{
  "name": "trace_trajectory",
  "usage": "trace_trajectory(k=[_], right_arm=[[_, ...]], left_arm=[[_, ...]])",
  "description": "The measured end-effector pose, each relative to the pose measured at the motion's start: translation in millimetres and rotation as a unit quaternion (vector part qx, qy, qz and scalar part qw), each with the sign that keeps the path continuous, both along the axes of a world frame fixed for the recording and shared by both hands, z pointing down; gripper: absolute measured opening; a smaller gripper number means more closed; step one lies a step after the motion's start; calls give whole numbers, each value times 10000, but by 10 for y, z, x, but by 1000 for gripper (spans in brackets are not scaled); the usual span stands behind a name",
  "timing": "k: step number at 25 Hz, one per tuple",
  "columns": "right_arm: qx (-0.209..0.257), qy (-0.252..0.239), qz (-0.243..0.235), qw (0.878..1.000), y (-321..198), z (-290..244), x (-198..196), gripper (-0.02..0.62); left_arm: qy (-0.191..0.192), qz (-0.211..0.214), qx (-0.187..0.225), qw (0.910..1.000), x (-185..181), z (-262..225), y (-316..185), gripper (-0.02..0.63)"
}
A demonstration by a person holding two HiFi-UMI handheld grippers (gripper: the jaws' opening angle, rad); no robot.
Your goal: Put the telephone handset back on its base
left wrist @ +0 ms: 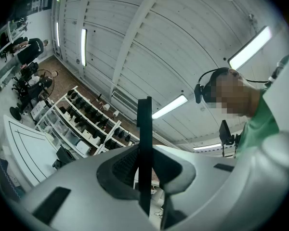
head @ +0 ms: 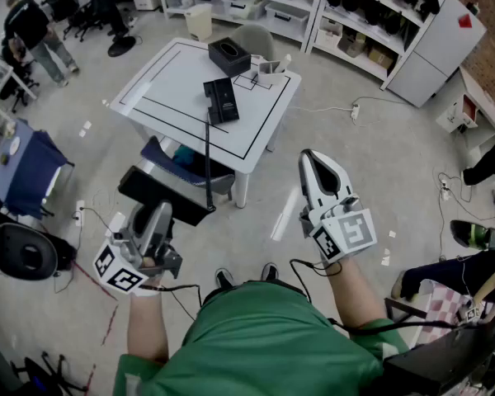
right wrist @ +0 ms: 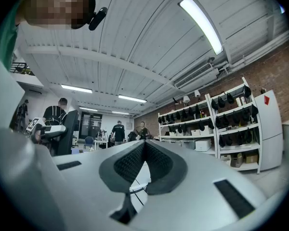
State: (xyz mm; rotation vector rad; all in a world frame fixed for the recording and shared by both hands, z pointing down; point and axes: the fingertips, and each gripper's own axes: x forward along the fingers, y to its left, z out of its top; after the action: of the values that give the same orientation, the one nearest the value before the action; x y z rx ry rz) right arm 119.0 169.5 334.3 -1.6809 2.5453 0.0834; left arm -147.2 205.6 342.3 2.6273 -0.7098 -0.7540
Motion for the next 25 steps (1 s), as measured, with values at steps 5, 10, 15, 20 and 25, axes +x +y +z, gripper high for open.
trace_trajectory(k=[5,10,15,20,25], right_arm=[[-31,-49,-75,10000,-11,0,260,23],[-127,-279,-161,9994,-34,79,532,23],[-44,-419,-372,9984,-92,72,736,23],[-18,-426,-507,9978,-102,40,940,23],[-45,-499,-570,9971,-153,84,1072,23]], left_arm=[[-49,-43,-128,9999,290,12,-60,86],[-174,-167,-224,9995,579,39,-114,86],[-212,-337,-257,9989,782,55,-172,86],[-223,-506,-312,9980,982,26,-147,86],[-275,-612,-350,9971,1080,86,-118,86]])
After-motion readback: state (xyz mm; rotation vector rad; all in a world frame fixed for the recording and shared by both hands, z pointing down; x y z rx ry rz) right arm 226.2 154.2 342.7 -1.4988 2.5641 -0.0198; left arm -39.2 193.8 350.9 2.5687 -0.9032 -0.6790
